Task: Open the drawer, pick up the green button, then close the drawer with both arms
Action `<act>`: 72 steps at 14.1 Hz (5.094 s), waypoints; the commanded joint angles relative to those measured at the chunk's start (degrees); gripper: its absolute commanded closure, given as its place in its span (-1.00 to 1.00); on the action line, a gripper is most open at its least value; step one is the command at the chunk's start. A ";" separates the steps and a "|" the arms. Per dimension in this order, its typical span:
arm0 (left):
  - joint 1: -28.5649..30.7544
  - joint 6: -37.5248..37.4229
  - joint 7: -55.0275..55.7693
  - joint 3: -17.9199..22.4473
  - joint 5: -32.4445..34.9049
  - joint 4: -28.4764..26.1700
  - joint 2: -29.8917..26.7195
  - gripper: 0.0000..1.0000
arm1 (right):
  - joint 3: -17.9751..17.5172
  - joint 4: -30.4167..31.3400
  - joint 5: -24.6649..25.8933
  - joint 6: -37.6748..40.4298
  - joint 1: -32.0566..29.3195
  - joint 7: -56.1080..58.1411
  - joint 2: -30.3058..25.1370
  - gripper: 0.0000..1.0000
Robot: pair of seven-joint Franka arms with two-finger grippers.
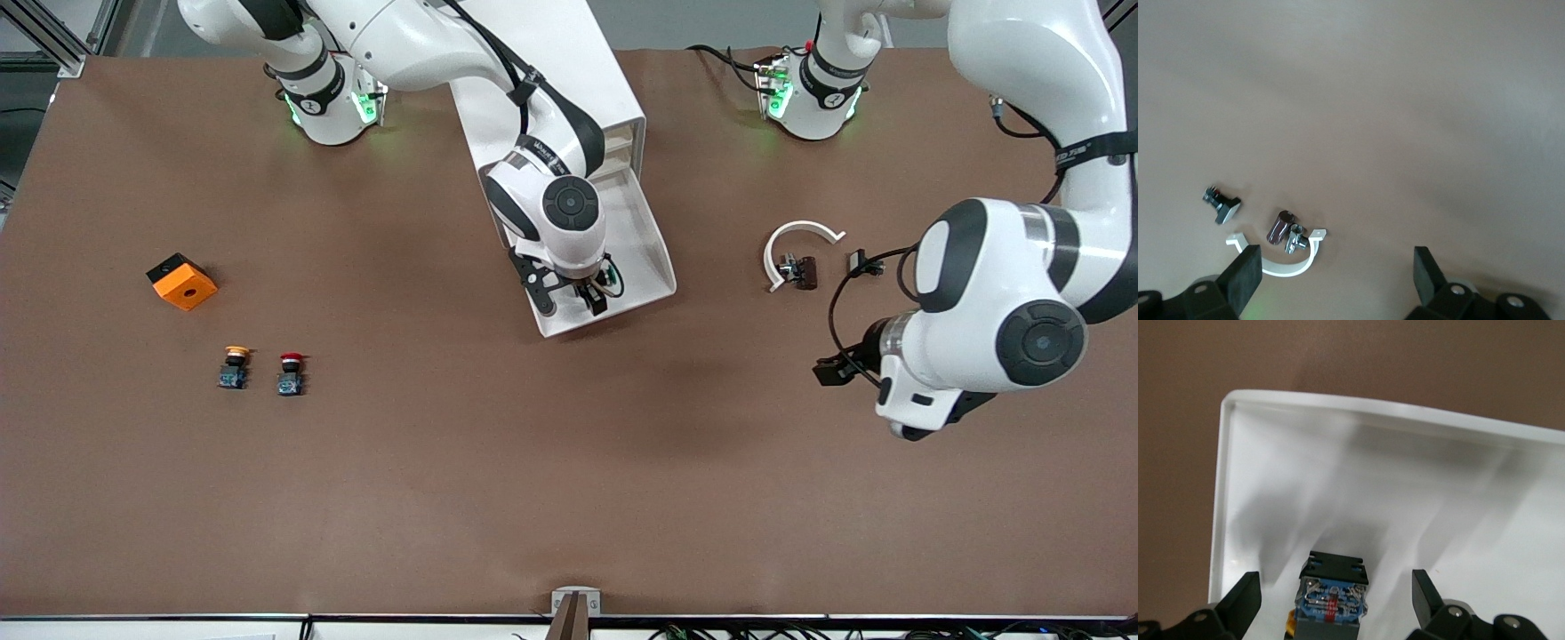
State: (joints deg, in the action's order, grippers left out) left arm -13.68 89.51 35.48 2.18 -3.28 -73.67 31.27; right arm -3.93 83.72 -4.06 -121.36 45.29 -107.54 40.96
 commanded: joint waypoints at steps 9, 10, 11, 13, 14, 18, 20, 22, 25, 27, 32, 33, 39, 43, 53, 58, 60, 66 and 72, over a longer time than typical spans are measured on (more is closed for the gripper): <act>-0.73 21.12 -7.18 -8.85 0.55 -16.40 -1.04 -1.00 | 0.15 -2.41 -0.86 0.07 0.42 -0.48 0.70 0.76; -0.73 23.23 -7.09 -9.30 -0.14 -17.28 -0.51 -1.00 | 0.06 -2.85 -0.86 0.42 0.33 -0.48 0.53 0.86; -0.91 24.30 -7.09 -9.74 -1.80 -17.29 0.28 -1.00 | 0.06 -2.94 -0.77 0.51 0.24 -0.30 0.35 0.97; -1.52 26.41 -6.92 -9.92 -4.62 -17.38 1.77 -1.00 | 0.15 -4.77 -0.42 1.20 -0.02 -0.21 0.00 1.00; -2.57 27.81 -6.92 -9.92 -4.89 -17.47 2.65 -1.00 | 0.15 -6.09 -0.25 3.30 -0.28 0.14 -0.52 1.00; -7.04 36.59 -1.94 -9.92 -5.07 -17.82 6.60 -1.00 | -0.11 -11.82 -0.94 17.00 -6.24 11.61 -2.80 1.00; -9.51 38.89 4.30 -9.92 -5.07 -17.82 8.10 -1.00 | -0.20 -11.38 -1.04 21.49 -10.81 23.54 -7.98 1.00; -11.36 39.51 8.71 -9.92 -5.07 -17.99 8.98 -1.00 | -0.20 -11.21 -1.12 27.81 -15.03 41.61 -10.27 1.00; -15.05 39.51 11.44 -10.09 -5.07 -20.36 8.72 -1.00 | 0.32 -7.62 -0.95 28.37 -20.65 58.11 -13.88 1.00; -17.95 39.34 15.56 -10.36 -5.16 -21.25 8.37 -1.00 | 0.41 -4.72 -0.16 27.93 -24.61 67.77 -14.85 1.00; -22.96 38.90 23.04 -11.32 -5.16 -24.84 5.48 -1.00 | 0.50 3.36 1.24 17.42 -34.29 91.78 -15.12 1.00; -22.88 38.90 24.01 -12.89 -5.16 -26.24 4.69 -1.00 | 0.41 6.08 2.55 13.55 -35.08 93.29 -15.12 1.00; -23.06 38.55 34.29 -19.93 -5.16 -29.95 3.27 -1.00 | 0.41 20.59 3.89 -6.76 -36.94 98.49 -14.68 1.00; -23.06 38.46 35.70 -22.22 -5.16 -29.86 3.80 -1.00 | 0.50 22.45 4.15 -8.46 -37.02 98.93 -12.75 0.99; -20.26 38.28 39.75 -23.37 -5.69 -28.11 3.63 -1.00 | 0.59 22.37 5.73 -16.19 -40.01 101.65 -6.16 0.89; -6.48 34.96 39.05 -22.84 -1.84 -20.83 3.10 -1.00 | 0.59 22.28 5.64 -18.04 -40.45 101.22 -4.92 -0.34; -1.46 30.66 39.05 -22.93 3.26 -16.87 1.70 -1.00 | 0.50 22.28 5.56 -17.25 -40.62 100.86 -5.88 -1.00; 9.80 23.35 27.13 -22.93 12.59 -12.64 -5.15 -1.00 | -0.11 17.54 5.29 3.20 -40.01 100.77 -17.56 -1.00; 16.57 13.17 7.18 -22.93 12.59 -12.55 -14.64 -1.00 | -0.03 17.18 4.94 14.37 -40.63 101.56 -31.62 -1.00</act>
State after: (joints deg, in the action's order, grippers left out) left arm 1.29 106.73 48.16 -20.26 8.23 -85.38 20.81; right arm -3.36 99.47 0.96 -109.57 5.83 -6.27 13.83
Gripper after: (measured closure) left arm 0.000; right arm 0.000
